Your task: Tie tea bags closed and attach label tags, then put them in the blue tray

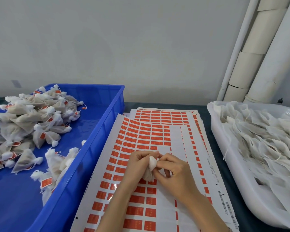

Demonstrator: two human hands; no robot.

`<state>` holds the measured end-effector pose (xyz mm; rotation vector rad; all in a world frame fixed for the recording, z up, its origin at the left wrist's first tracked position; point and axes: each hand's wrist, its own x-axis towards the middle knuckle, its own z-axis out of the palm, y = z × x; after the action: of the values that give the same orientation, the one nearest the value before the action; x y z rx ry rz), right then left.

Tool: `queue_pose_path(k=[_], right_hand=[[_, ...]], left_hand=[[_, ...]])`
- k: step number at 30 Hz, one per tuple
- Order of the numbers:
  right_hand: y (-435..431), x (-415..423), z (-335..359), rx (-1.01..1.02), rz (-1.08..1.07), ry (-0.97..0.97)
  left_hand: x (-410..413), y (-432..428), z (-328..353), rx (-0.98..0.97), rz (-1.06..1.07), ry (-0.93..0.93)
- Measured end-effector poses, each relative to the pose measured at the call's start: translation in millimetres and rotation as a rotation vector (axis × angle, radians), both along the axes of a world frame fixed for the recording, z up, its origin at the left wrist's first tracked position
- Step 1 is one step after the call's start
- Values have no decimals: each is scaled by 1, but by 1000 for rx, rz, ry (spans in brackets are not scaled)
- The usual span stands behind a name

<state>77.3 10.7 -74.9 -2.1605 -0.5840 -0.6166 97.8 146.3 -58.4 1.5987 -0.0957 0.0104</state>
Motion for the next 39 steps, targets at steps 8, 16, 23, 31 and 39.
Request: queue_pose_path(k=[8, 16, 23, 31, 39], right_hand=[[2, -1, 0, -47, -42, -101], [2, 0, -2, -118, -159, -173], [3, 6, -8, -149, -222, -6], [-1, 10, -14, -105, -205, 250], [-12, 14, -8, -123, -290, 205]], left_hand=[[2, -1, -4, 33, 8, 10], [2, -2, -10, 87, -56, -66], [-2, -7, -8, 151, 37, -25], [-2, -8, -11, 287, -85, -174], [1, -6, -14, 299, 36, -234]])
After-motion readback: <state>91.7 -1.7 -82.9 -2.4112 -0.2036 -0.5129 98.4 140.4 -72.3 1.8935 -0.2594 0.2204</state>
